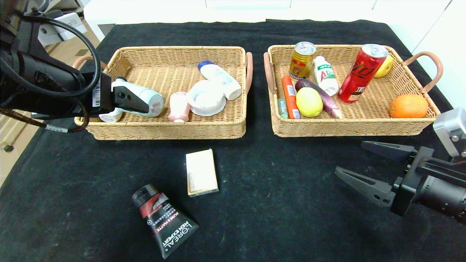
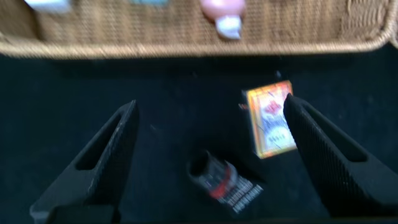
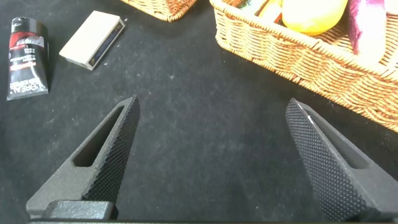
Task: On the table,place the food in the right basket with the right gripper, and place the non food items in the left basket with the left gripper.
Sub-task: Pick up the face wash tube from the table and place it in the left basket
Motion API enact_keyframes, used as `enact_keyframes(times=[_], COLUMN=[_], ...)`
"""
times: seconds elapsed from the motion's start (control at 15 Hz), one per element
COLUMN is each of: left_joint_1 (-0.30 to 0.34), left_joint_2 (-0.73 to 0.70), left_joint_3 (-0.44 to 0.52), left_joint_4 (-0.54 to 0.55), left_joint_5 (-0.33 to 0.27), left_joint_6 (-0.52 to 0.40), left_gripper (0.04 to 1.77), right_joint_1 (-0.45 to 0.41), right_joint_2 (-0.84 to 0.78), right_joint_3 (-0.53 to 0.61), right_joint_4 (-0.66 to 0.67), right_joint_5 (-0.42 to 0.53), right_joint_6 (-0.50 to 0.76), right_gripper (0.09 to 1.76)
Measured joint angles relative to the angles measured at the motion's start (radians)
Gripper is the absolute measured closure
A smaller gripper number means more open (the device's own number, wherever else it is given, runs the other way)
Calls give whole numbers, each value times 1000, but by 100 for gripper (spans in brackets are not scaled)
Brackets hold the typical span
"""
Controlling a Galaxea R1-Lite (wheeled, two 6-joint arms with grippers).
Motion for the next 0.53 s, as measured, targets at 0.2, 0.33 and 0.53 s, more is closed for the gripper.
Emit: enact_keyframes(times=[0.2,0.33,0.53], left_joint_1=[-59,-80,-119], left_joint_2=[-7,-9,-15], left_joint_3=[31,70,149], left_joint_4=[71,92,95], left_joint_5=[5,5,21], left_joint_6=[-119,-151,-221], left_gripper=[12,12,11], right_joint_1=[0,0,0], right_joint_2=[0,0,0], right_joint_3=[0,0,0], right_joint_4=[0,0,0], right_joint_5=[0,0,0], right_joint_6=[0,0,-1], right_gripper=[14,14,14])
